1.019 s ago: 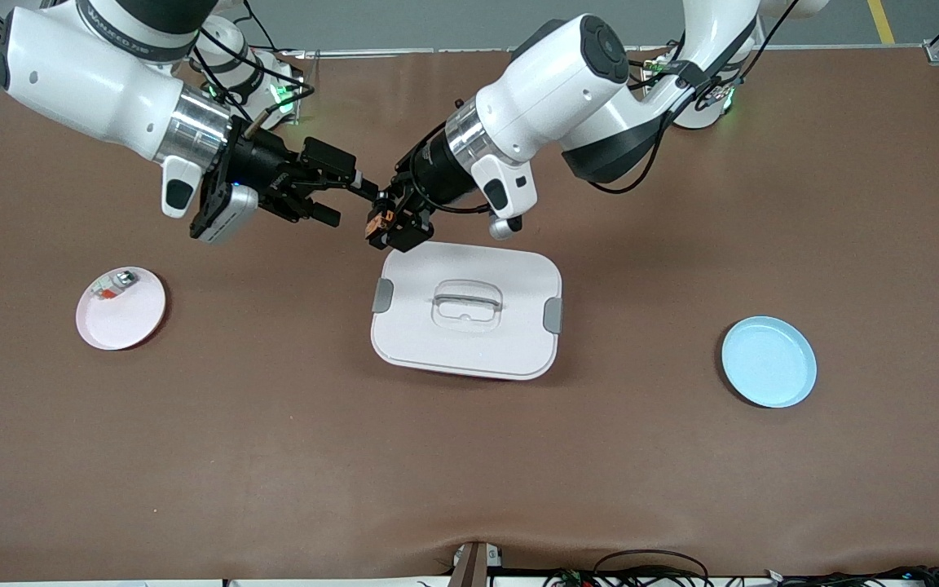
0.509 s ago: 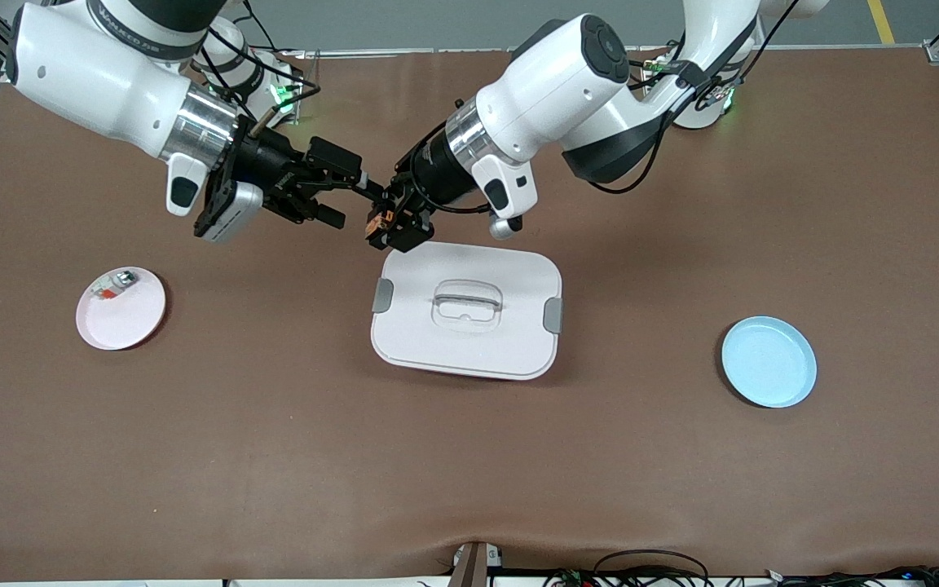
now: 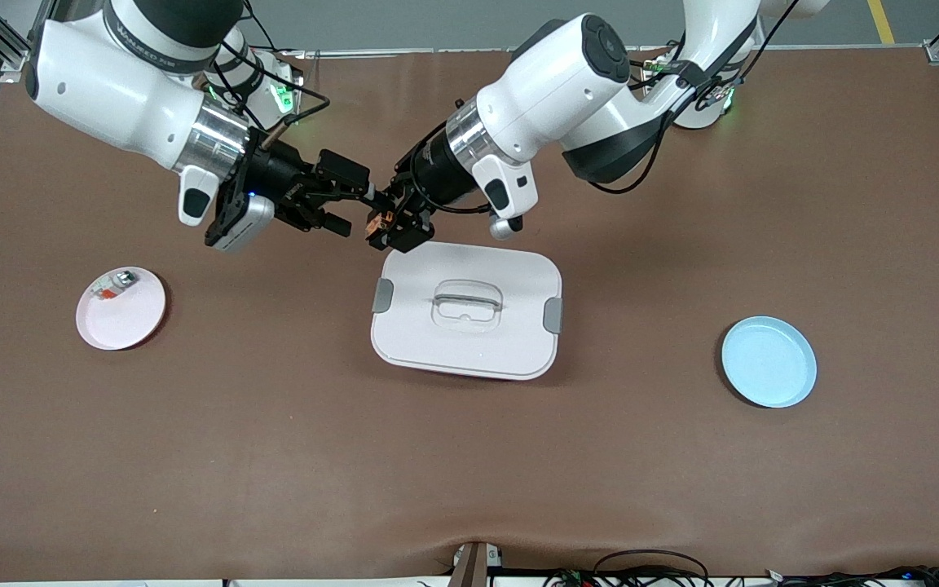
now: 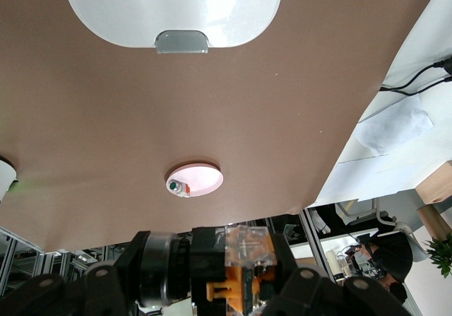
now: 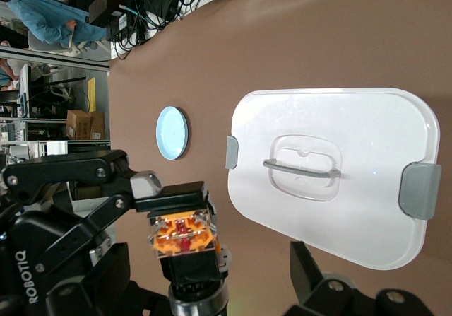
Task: Transfer orange switch to right arm and place
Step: 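Close the right gripper on the switch held by the left gripper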
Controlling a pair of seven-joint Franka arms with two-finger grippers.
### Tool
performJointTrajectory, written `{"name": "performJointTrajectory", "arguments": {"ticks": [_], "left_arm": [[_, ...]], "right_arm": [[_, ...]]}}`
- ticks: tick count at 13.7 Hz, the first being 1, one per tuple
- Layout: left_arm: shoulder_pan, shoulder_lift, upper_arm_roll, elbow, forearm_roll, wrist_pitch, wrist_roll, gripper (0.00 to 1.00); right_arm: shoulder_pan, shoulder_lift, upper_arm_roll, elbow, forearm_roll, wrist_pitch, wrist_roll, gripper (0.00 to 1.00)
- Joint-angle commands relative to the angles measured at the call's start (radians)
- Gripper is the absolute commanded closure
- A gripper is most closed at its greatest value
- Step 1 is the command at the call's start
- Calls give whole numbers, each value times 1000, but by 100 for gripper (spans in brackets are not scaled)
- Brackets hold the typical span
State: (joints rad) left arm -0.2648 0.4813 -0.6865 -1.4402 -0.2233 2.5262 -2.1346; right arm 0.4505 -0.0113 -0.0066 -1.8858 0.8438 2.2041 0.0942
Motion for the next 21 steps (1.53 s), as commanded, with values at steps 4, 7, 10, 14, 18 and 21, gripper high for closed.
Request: {"name": "performJointTrajectory", "arguments": {"ticks": [4,7,10,14,18,21], "left_arm": [[-8,-1,2,17,-1,6,-21,70],[-8,-1,4,17,-1,6,-21,70],[-7,-1,2,17,-1,6,-21,70],[-7,-3,2,15,-1,6,-21,70],[-7,-1,4,17,1,6,-19,68],[-7,-3,4,17,1,6,-18,64]], "right_arm": [[34,20,-9,8,17,45,5,0],[34,28,-9,23,12,43,-4,0],[39,39,-9,37,-5,42,-11,16],[42,50,-9,57,-57,42,-14,49],[42,50,-9,57,-57,42,-28,66],[43,50,-9,59,-58,42,-42,100]]}}
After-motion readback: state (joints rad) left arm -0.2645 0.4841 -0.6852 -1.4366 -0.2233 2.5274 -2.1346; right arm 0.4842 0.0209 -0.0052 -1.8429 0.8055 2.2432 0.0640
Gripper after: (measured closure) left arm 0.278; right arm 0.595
